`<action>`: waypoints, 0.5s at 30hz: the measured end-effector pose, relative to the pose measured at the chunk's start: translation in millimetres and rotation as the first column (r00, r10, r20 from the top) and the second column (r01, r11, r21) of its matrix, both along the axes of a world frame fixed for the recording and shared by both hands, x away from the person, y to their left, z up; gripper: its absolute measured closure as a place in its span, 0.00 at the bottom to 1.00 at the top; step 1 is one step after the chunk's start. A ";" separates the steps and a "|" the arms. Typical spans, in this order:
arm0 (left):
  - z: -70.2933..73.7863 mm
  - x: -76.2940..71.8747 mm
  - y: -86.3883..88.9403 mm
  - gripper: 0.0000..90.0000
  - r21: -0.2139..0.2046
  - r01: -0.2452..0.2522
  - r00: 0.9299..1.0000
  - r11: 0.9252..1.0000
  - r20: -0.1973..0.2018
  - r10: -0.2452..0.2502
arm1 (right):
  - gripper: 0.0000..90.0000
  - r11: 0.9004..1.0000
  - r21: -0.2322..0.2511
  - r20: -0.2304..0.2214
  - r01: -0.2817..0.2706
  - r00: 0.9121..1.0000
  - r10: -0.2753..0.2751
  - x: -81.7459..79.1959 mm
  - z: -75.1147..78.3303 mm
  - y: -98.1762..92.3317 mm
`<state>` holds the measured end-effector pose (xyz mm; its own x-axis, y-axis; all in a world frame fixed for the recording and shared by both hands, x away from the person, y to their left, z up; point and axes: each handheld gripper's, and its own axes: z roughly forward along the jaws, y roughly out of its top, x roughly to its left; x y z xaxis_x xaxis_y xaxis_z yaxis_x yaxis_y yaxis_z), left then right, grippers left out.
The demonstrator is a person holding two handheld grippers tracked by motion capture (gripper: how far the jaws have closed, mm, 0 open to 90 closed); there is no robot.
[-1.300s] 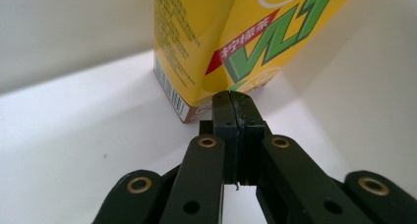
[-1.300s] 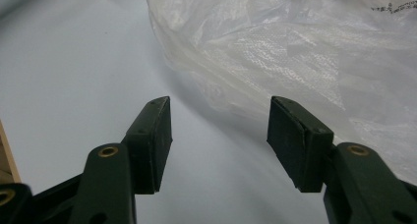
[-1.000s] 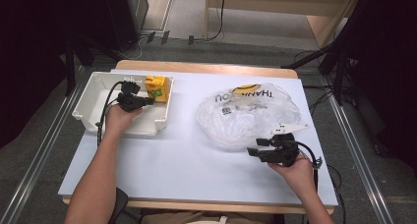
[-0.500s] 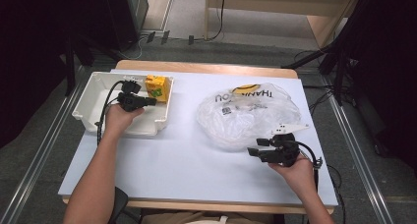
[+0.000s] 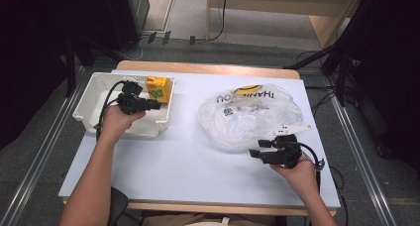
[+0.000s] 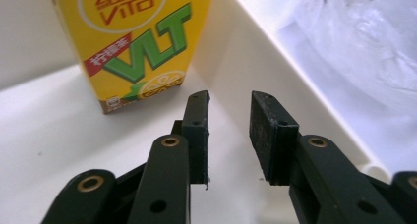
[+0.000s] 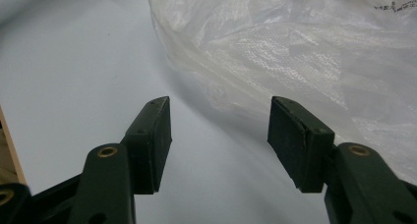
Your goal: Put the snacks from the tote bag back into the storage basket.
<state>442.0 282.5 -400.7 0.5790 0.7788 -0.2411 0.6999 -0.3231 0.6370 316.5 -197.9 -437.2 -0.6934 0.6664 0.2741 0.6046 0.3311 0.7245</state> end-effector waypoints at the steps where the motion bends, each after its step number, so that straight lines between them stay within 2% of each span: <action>1: 1.5 -1.0 -0.6 0.76 -0.002 0.003 1.000 1.000 -0.001 -0.003 | 0.48 1.000 -0.001 0.000 -0.001 1.000 0.001 0.1 -0.1 0.2; 15: 18.5 -19.9 -14.1 0.62 -0.005 0.051 0.999 0.999 0.014 -0.051 | 0.48 1.000 0.000 0.003 -0.022 1.000 0.022 2.2 2.2 4.7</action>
